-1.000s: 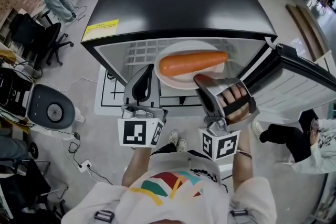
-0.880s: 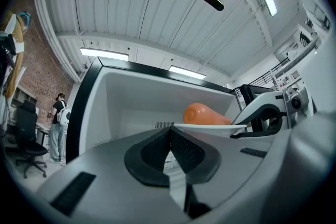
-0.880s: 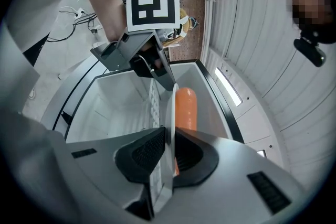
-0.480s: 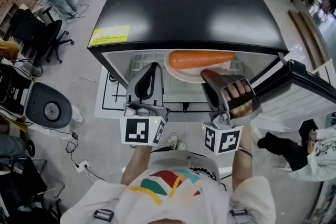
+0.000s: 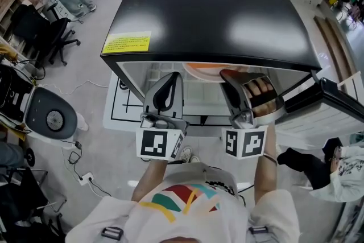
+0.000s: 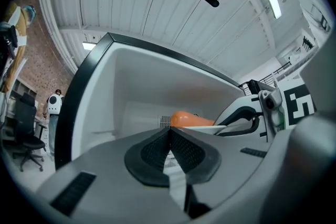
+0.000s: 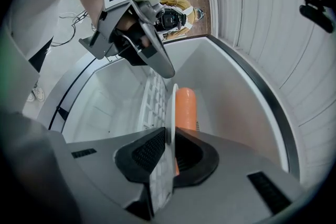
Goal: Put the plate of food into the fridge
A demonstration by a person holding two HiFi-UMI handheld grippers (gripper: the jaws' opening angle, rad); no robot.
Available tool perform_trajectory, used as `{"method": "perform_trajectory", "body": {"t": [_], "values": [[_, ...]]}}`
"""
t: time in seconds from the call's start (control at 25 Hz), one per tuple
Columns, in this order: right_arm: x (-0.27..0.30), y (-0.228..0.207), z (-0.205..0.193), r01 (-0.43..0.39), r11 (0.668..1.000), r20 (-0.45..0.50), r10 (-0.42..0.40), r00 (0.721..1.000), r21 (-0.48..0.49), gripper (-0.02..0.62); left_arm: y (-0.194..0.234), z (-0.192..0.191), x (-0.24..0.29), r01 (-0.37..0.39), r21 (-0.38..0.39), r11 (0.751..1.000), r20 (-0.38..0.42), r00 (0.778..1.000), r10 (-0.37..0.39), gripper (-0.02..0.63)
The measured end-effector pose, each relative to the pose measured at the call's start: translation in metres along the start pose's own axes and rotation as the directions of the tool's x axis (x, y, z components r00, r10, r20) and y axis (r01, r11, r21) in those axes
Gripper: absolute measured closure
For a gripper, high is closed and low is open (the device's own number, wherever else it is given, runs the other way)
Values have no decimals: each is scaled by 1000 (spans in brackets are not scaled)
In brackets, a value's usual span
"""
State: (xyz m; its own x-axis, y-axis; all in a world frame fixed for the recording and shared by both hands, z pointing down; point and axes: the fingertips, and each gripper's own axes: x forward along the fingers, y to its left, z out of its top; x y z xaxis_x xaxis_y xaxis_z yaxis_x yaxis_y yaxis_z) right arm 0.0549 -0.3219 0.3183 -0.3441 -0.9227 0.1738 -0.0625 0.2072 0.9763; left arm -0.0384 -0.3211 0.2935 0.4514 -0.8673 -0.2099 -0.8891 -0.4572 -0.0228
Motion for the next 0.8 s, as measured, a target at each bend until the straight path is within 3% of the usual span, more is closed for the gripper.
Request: {"method": "perform_trajectory", "body": {"t": [0.4, 0.8], "values": [[21, 10, -7, -131, 991, -32, 131, 991, -18, 555, 8, -9, 4, 7, -12, 1000, -22, 1000, -7, 598], [36, 14, -11, -194, 981, -39, 193, 980, -20, 554, 9, -16, 8, 18, -32, 999, -38, 999, -19, 598]]}}
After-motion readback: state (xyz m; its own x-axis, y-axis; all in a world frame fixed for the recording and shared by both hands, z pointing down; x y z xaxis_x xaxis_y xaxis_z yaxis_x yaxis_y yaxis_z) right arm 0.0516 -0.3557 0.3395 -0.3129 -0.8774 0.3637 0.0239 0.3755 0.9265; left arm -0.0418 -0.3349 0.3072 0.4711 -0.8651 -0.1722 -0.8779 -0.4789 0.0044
